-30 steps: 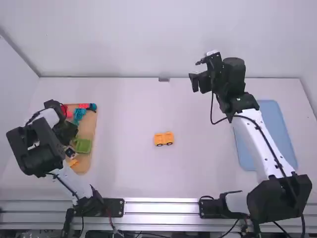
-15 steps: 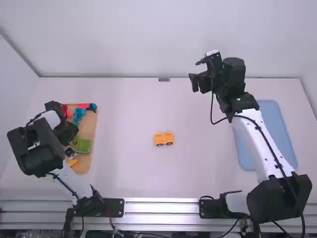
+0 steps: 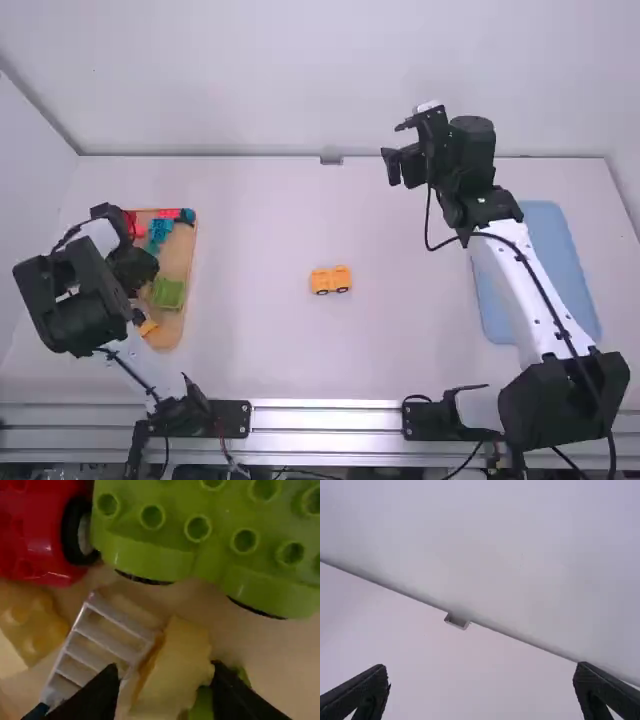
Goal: Assemble lego blocks to make yellow taxi
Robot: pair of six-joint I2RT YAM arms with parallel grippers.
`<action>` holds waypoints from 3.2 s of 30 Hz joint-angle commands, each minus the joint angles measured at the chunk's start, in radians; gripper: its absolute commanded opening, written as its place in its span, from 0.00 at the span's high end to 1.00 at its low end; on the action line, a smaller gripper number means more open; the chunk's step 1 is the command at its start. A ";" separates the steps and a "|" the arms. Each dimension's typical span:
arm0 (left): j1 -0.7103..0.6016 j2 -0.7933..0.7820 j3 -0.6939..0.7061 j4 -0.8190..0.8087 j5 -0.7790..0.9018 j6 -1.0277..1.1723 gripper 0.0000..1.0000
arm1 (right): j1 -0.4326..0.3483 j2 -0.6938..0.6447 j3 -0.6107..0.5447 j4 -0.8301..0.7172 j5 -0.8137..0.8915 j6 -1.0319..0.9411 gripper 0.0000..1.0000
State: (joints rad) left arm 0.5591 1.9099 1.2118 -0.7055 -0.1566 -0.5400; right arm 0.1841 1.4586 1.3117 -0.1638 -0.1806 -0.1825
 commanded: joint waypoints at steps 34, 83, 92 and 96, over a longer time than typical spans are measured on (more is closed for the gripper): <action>-0.010 0.007 -0.117 0.120 0.035 0.071 0.57 | 0.000 0.007 0.034 0.003 -0.006 0.003 0.02; -0.010 0.006 -0.143 0.172 0.036 0.035 0.70 | 0.000 0.007 0.034 -0.001 -0.006 0.003 0.02; -0.009 -0.034 -0.105 0.137 0.033 0.039 0.87 | 0.000 0.007 0.034 0.002 -0.007 0.003 0.02; -0.010 -0.109 -0.073 0.102 0.032 0.040 0.94 | 0.000 0.007 0.034 0.017 -0.027 0.003 0.02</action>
State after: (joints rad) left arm 0.5522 1.8748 1.1023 -0.5941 -0.1158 -0.5045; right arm 0.1841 1.4586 1.3117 -0.1551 -0.1864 -0.1867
